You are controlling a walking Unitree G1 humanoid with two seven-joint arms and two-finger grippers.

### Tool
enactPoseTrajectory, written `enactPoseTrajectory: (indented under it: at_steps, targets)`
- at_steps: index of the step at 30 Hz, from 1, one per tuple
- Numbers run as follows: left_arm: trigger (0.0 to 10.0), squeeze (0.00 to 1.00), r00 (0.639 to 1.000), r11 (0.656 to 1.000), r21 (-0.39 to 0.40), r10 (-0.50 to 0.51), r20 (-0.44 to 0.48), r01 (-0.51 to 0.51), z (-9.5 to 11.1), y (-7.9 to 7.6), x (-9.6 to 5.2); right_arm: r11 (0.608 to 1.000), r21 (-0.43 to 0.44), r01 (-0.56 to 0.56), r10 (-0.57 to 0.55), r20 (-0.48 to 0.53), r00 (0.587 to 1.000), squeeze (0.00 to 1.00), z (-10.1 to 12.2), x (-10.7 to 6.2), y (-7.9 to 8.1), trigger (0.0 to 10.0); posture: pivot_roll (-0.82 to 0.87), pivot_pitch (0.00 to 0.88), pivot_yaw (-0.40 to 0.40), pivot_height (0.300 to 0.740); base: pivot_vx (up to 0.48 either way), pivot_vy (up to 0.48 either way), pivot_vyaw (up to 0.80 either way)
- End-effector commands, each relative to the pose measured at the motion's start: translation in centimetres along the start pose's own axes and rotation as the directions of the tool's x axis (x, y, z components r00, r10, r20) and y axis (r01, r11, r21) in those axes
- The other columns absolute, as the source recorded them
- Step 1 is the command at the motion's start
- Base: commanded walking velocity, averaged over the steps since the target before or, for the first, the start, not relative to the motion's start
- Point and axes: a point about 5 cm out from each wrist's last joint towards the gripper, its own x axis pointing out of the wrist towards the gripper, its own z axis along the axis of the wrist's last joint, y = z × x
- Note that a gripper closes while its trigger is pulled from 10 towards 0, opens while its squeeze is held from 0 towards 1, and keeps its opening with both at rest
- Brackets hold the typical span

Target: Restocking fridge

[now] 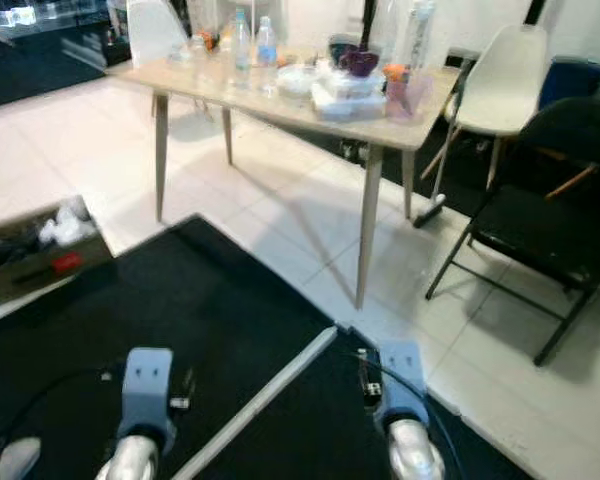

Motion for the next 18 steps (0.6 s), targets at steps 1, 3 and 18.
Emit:
enactPoseTrajectory:
  at_steps: [1,3,18]
  targets:
    - [10.0,0.00,0.999,1.000,0.004,0.017,-0.040,-0.017,-1.07,0.53,-0.41,1.000,0.010,-0.007,0.007,-0.033,0.999,0.00,-0.89,-0.47,0.42,10.0,-0.11,0.142,0.026,0.721,0.480,0.000,0.00]
    - [10.0,0.00,0.999,1.000,0.004,0.017,-0.040,-0.017,-1.07,0.54,-0.40,1.000,0.010,-0.007,0.007,-0.033,0.999,0.00,-0.89,-0.47,0.44,10.0,-0.11,0.141,0.026,0.721,0.480,0.000,0.00]
    - [10.0,0.00,0.999,1.000,0.008,0.018,-0.040,-0.018,-0.92,0.60,-0.42,1.000,0.009,-0.008,0.008,-0.034,0.999,0.00,-0.93,-0.53,0.51,10.0,-0.10,0.150,0.027,0.721,0.480,0.000,0.00]
